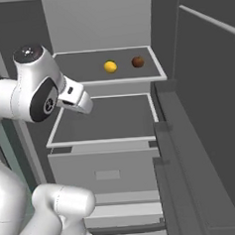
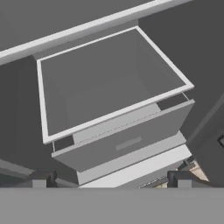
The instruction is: Open the fridge, remove the apple, lemon, and steak, and place them on any counter.
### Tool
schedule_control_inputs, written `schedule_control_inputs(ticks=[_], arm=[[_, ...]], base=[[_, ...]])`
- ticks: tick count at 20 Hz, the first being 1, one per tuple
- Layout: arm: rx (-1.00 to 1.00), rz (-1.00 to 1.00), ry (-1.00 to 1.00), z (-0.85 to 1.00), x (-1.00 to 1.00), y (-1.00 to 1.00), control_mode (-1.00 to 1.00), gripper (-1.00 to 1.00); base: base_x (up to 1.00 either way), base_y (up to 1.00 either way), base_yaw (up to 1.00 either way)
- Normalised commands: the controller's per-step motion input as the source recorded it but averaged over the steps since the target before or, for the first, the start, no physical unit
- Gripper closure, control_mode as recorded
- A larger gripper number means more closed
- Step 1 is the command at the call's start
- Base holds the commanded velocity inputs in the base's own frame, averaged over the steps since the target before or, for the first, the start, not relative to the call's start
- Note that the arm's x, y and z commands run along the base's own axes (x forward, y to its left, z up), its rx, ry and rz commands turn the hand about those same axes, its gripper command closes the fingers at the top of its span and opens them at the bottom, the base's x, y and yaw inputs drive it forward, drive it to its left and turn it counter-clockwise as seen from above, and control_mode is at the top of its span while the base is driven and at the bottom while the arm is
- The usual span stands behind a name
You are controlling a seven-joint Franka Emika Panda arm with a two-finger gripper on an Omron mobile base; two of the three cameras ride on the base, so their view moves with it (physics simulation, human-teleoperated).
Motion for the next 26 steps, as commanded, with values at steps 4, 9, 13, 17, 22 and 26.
schedule_control_inputs(ticks=[4, 9, 13, 17, 22, 26], arm=[[0.00, -0.07, 0.13, 0.09, 0.17, -0.34, -1.00, -1.00], [0.00, -0.13, 0.04, 0.02, 0.32, -0.07, -1.00, -1.00], [0.00, -0.04, -0.06, 0.00, 0.59, 0.00, -1.00, -1.00], [0.04, 0.00, -0.07, 0.14, 0.58, -0.04, -1.00, -1.00], [0.00, -0.01, -0.05, 0.21, 0.53, -0.15, -1.00, -1.00], [-0.02, -0.05, -0.01, 0.04, 0.55, -0.23, -1.00, -1.00]], base=[[0.00, 0.00, 0.00], [0.00, 0.00, 0.00], [0.00, 0.00, 0.00], [0.00, 0.00, 0.00], [0.00, 0.00, 0.00], [0.00, 0.00, 0.00]])
